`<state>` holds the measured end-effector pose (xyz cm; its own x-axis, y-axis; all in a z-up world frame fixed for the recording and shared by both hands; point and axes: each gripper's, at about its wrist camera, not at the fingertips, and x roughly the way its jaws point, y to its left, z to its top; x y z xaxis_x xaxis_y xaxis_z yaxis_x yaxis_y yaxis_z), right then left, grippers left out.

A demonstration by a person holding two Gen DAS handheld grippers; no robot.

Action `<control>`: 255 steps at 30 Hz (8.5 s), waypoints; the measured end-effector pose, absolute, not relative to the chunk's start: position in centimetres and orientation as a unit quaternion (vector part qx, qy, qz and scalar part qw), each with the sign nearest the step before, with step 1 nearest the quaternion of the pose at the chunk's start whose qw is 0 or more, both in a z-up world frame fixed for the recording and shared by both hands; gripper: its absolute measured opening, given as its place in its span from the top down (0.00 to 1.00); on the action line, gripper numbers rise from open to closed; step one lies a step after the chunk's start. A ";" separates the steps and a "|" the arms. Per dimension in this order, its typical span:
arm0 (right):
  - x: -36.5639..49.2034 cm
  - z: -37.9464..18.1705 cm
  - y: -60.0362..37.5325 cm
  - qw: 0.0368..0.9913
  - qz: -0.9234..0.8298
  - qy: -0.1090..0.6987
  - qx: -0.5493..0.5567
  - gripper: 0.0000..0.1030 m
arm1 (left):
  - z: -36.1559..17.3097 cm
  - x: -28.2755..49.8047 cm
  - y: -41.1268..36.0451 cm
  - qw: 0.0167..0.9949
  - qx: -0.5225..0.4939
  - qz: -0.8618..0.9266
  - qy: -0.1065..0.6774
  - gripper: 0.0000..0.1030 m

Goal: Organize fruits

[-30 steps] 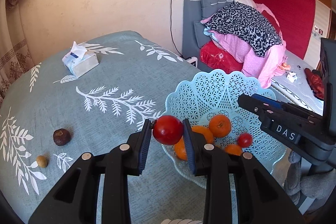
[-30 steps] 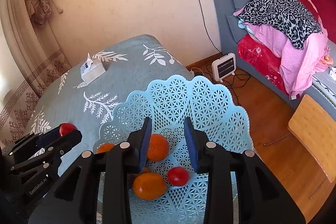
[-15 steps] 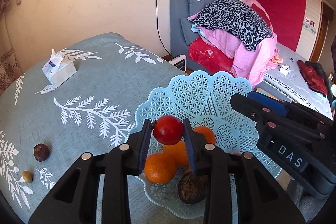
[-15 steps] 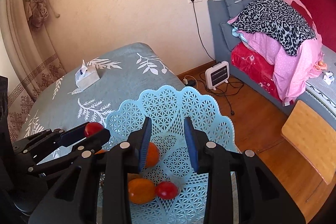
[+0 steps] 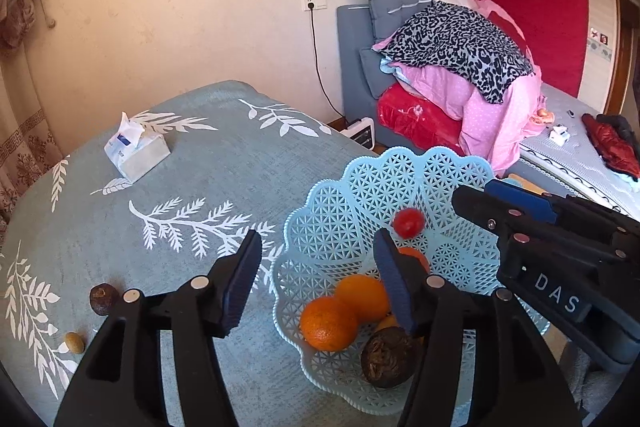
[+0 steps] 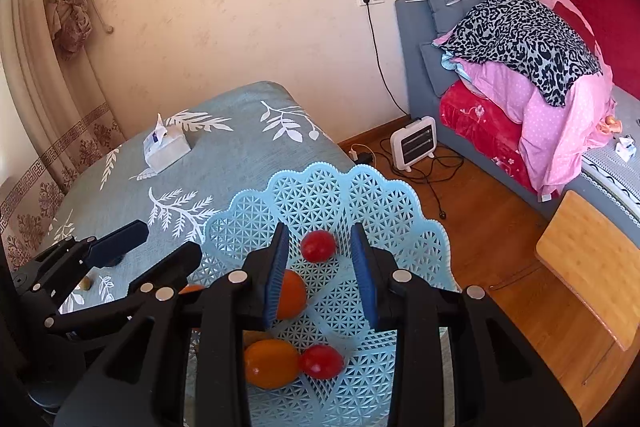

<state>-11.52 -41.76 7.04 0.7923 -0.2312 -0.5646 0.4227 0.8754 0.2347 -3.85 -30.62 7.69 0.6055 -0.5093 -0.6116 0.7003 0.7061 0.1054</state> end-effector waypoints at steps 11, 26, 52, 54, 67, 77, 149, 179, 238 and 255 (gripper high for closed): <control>-11.3 7.4 -40.4 0.932 -0.178 0.268 0.166 0.57 | 8.5 -4.0 -28.8 0.896 0.163 -0.319 0.263 0.32; -10.4 7.8 -38.4 0.935 -0.169 0.274 0.147 0.56 | 9.0 -3.6 -25.9 0.908 0.145 -0.298 0.258 0.24; -6.2 8.4 -32.2 0.946 -0.111 0.288 0.102 0.56 | 7.9 -0.5 -17.2 0.929 0.094 -0.218 0.285 0.21; -5.8 8.3 -31.4 0.946 -0.103 0.291 0.098 0.56 | 7.6 0.2 -15.8 0.931 0.088 -0.202 0.292 0.21; -3.2 7.7 -27.0 0.947 -0.061 0.307 0.072 0.56 | 5.0 4.0 -8.6 0.935 0.071 -0.115 0.329 0.21; -1.0 6.5 -24.4 0.943 -0.034 0.327 0.055 0.56 | 2.0 7.4 -5.5 0.917 0.045 -0.089 0.387 0.28; 5.4 4.9 -20.9 0.918 0.029 0.389 0.074 0.59 | 2.2 6.6 -3.6 0.930 0.007 -0.081 0.357 0.73; -10.1 5.9 -39.6 0.915 -0.131 0.349 0.151 0.60 | 4.8 2.4 -10.9 0.929 0.067 -0.136 0.338 0.73; -16.5 7.4 -44.2 0.933 -0.176 0.238 0.205 0.58 | 7.1 -8.2 -32.4 0.842 0.171 -0.405 0.312 0.55; -18.4 8.3 -42.7 0.936 -0.194 0.217 0.197 0.32 | 8.7 -8.4 -29.1 0.885 0.173 -0.340 0.266 0.13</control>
